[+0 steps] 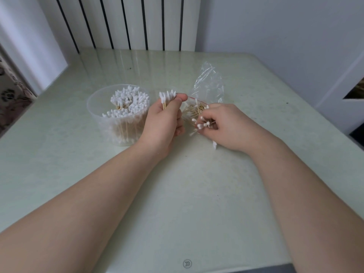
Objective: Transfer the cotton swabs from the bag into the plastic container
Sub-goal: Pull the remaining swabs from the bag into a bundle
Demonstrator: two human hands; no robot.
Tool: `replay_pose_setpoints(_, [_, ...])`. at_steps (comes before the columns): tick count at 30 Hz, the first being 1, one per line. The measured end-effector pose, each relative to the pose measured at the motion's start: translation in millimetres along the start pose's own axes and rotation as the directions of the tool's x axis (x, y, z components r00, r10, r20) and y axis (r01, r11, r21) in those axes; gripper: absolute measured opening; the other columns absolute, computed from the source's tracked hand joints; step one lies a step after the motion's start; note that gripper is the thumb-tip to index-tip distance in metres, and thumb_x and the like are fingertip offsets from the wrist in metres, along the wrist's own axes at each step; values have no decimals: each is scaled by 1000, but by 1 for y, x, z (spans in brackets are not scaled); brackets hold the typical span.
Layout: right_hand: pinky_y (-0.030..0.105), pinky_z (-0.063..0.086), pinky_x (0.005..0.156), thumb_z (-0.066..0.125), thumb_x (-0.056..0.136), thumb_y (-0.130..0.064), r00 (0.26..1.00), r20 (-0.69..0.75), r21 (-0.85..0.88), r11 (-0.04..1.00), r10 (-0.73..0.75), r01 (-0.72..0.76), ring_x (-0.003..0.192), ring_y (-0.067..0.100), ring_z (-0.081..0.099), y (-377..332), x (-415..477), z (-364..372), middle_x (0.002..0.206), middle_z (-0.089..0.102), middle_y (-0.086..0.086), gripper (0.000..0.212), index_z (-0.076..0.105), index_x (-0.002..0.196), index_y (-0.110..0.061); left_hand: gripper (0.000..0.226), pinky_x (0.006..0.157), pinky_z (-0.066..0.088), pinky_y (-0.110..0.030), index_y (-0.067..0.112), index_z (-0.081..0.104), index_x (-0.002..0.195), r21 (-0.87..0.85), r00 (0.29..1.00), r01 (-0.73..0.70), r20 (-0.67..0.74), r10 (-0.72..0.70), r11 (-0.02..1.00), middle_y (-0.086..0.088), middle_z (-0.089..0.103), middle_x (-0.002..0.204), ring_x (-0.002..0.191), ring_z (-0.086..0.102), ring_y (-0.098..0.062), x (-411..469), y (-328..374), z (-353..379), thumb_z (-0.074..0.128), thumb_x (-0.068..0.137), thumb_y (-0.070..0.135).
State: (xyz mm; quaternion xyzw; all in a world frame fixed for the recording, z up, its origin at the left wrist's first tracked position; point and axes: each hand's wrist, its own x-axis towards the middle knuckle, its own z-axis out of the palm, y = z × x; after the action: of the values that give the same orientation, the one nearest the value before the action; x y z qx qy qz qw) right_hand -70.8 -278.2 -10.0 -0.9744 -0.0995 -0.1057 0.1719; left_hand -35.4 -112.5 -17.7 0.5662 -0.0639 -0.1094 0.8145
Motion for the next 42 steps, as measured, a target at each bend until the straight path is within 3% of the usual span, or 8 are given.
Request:
replay_pose_setpoints(8, [23, 43, 68, 62, 96, -20, 970, -233, 101, 994, 65, -43, 72, 7, 54, -1, 2, -4, 86, 61, -5, 10, 66, 101, -12, 14, 44, 25, -24, 17, 62, 99, 18, 1000, 3, 12, -3, 1000, 8, 30, 55, 46, 26, -10, 0, 0, 0, 50, 104, 15])
replay_pose_setpoints(13, [3, 38, 68, 69, 91, -17, 990, -142, 88, 996, 11, 2, 71, -3, 54, -4, 2, 0, 91, 55, -8, 34, 68, 124, -24, 18, 44, 24, -22, 18, 61, 98, 10, 994, 20, 104, -21, 1000, 8, 29, 55, 45, 26, -9, -3, 3, 0, 45, 106, 15])
replay_pose_setpoints(16, [15, 45, 62, 68, 91, -18, 990, -137, 57, 998, 12, -5, 61, 9, 57, -7, 4, 1, 81, 49, -5, 6, 71, 94, -22, 20, 44, 24, -21, 20, 60, 97, 24, 983, 39, 179, -43, 999, 8, 27, 56, 46, 24, -9, -6, 4, 0, 44, 107, 15])
replay_pose_setpoints(21, [10, 38, 52, 61, 95, -21, 972, -206, 99, 991, 111, -92, 51, 13, 60, -7, 2, -2, 72, 49, -8, 27, 56, 69, -17, 16, 44, 24, -20, 24, 58, 101, 32, 986, 12, 164, -17, 999, 8, 37, 62, 46, 31, -9, -8, 5, 1, 44, 108, 21])
replay_pose_setpoints(26, [16, 45, 64, 63, 92, -25, 935, -274, 226, 960, 226, -166, 68, 9, 64, -1, 4, 1, 71, 71, 3, 22, 72, 86, -6, 17, 43, 23, -21, 25, 57, 104, 10, 997, -55, 64, 54, 998, 8, 43, 68, 45, 31, -9, -4, 3, 0, 42, 109, 21])
replay_pose_setpoints(35, [9, 39, 48, 64, 95, -22, 938, -218, 336, 923, 270, -187, 51, -1, 62, -13, 2, -1, 61, 68, -2, 21, 72, 88, -4, 25, 50, 35, -16, 15, 67, 114, 298, 982, -173, 129, 140, 939, 12, 40, 58, 50, 37, -4, -2, -6, -1, 68, 92, 2])
replay_pose_setpoints(39, [25, 47, 54, 61, 97, -33, 959, -168, 291, 941, 227, -172, 59, 11, 65, -15, 1, -1, 64, 68, 1, 25, 73, 96, -11, 10, 51, 37, -6, 9, 73, 104, 297, 972, -233, 106, 210, 926, 15, 63, 63, 47, 50, 7, -3, -7, 2, 66, 97, 11])
replay_pose_setpoints(42, [14, 42, 53, 67, 92, -26, 966, -127, 306, 935, 226, -178, 61, 1, 62, -14, -1, -2, 66, 66, -5, 7, 70, 87, -23, 12, 52, 38, -10, 11, 74, 103, 303, 970, -243, 73, 232, 921, 18, 61, 56, 48, 49, 8, -3, -6, 3, 65, 99, 19])
